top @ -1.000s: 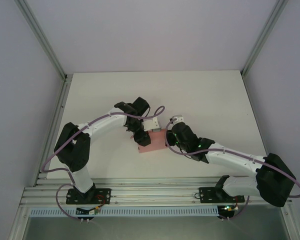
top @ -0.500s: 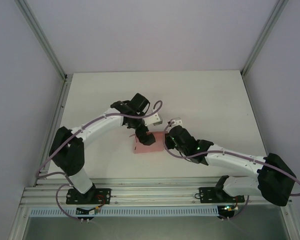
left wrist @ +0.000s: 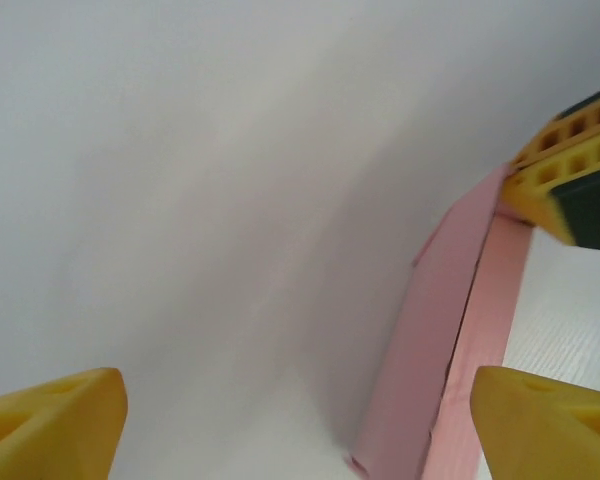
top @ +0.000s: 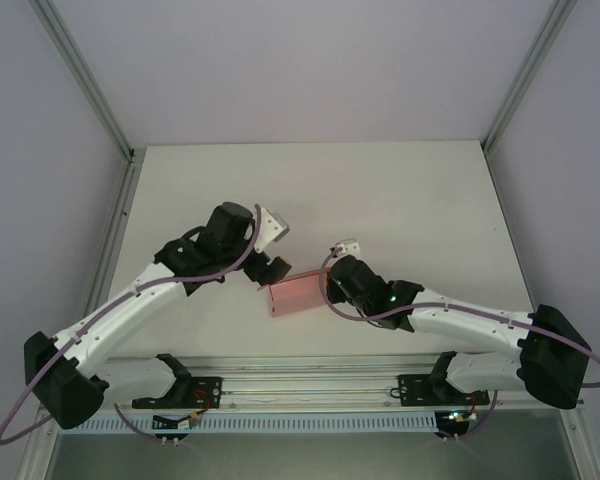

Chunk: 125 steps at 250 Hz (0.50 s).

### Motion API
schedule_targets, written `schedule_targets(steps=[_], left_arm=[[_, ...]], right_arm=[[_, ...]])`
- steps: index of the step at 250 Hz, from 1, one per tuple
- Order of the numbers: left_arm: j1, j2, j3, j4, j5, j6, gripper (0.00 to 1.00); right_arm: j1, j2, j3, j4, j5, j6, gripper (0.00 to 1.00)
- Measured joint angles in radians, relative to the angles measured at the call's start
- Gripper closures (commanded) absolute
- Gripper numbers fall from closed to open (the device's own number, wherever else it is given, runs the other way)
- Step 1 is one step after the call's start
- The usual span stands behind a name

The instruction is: Assemble paper box

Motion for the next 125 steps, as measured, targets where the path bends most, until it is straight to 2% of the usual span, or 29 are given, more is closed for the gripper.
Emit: schedule_targets(steps=[15, 36, 81, 101, 125], left_arm=[[-0.003, -0.013, -0.042, 0.008, -0.017, -0.034, 0.21], [-0.012, -0.004, -0.076, 0.014, -0.03, -0.07, 0.31], [-0.013, 0.056, -0.072, 0.022, -0.032, -0.07, 0.4], [-0.013, 0.079, -0.072, 0.024, -0.035, -0.069, 0.5], [-0.013, 0.1, -0.071, 0.024, -0.031, -0.062, 0.5]], right_arm=[[0.0, 0.001, 0.014, -0.032, 0.018, 0.007, 1.0], [0.0, 0.012, 0.043, -0.09, 0.051, 0.018, 1.0], [0.0, 0.041, 0.108, -0.192, 0.112, 0.052, 1.0], [0.0, 0.042, 0.11, -0.209, 0.121, 0.063, 1.0], [0.0, 0.046, 0.11, -0.221, 0.125, 0.075, 1.0]])
